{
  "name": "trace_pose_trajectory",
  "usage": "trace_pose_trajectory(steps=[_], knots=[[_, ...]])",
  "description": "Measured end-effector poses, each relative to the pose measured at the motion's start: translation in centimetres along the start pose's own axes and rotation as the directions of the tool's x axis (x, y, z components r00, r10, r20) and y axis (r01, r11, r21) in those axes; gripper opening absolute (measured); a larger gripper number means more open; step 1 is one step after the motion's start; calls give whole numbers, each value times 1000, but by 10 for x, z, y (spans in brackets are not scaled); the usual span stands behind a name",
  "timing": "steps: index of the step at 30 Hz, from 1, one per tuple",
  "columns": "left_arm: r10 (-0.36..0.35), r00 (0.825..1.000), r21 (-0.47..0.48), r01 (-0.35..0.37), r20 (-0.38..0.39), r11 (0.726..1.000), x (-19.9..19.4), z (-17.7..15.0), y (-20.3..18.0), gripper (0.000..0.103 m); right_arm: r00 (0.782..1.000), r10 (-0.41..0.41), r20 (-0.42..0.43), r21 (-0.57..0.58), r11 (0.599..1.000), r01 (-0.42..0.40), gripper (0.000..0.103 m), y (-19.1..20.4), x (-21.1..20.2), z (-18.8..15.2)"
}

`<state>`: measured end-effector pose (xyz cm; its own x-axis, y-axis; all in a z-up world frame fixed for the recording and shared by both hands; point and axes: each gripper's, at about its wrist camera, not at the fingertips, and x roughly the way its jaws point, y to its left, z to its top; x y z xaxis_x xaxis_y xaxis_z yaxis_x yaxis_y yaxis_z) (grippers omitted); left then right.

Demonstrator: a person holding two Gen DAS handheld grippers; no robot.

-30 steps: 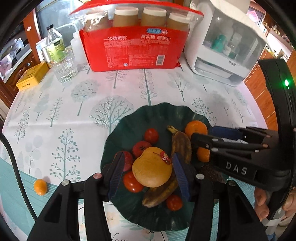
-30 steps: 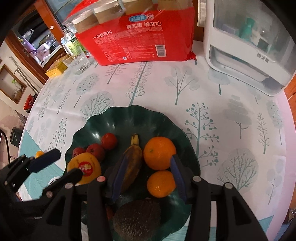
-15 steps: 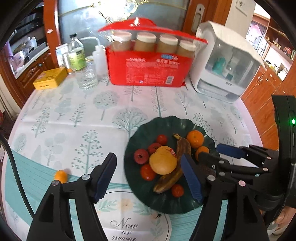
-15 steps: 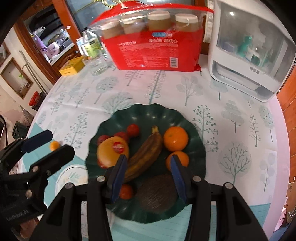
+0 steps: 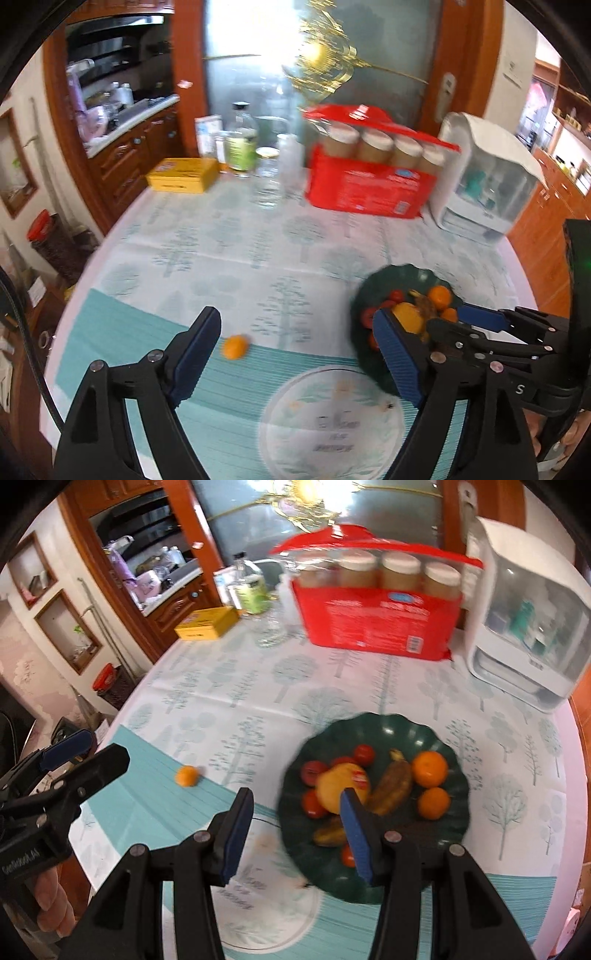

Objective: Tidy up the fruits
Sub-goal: 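Move the right tool back to the small tangerine on the placemat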

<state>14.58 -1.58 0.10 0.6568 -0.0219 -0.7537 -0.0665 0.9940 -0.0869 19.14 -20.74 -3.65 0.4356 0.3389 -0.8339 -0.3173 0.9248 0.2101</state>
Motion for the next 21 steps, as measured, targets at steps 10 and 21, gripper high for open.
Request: trace_pose_trajectory(steps=[10, 21], knots=[[124, 992, -63, -122, 29, 991, -9, -5, 92, 89, 999, 48, -7, -68, 996, -49, 49, 79, 23, 15], [134, 988, -85, -141, -78, 986, 47, -31, 155, 89, 995, 35, -94, -52, 998, -40, 49, 126, 103, 12]])
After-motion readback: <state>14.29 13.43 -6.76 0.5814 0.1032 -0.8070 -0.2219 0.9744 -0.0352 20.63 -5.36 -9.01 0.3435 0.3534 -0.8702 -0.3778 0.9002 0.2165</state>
